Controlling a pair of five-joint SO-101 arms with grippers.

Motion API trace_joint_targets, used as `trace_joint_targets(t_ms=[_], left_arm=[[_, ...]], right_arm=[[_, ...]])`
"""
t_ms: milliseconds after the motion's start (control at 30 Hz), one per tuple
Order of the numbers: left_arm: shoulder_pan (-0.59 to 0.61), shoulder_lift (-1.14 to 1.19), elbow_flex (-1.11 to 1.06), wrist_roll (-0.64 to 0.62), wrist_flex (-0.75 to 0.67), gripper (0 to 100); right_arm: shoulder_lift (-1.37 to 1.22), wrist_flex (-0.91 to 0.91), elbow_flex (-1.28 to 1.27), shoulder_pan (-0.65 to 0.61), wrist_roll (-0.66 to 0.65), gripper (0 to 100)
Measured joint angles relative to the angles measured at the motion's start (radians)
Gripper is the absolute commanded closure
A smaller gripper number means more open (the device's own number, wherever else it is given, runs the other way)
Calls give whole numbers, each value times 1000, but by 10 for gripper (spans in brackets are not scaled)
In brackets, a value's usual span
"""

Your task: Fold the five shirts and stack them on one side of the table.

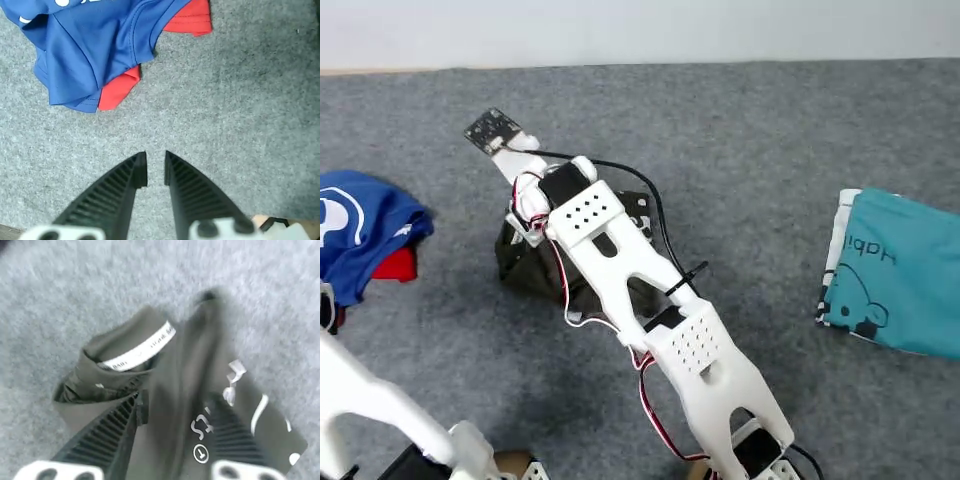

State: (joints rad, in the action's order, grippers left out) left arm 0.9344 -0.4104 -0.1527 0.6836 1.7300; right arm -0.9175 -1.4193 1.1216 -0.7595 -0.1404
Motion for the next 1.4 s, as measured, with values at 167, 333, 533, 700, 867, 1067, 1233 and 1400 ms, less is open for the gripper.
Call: trace_joint_targets(t_ms=[167,333,533,700,867,1067,1233,1400], left_arm=[[0,0,0,0,0,942],[0,0,0,0,0,942],[0,0,0,0,0,942],[0,0,0,0,0,942],[0,0,0,0,0,942],[0,0,0,0,0,942],[0,0,0,0,0,942],[0,0,0,0,0,942]], right_arm=[[0,-115,157,-35,0,740],[0,-295,239,-21,-18,938],[0,-336,218,80,-104,991],[0,-336,95,143,-115,988],[0,-336,-55,123,-117,988],[-48,-325,-109,8,-117,988],[-49,-322,17,-110,-117,988],[-49,-322,192,-140,-117,988]])
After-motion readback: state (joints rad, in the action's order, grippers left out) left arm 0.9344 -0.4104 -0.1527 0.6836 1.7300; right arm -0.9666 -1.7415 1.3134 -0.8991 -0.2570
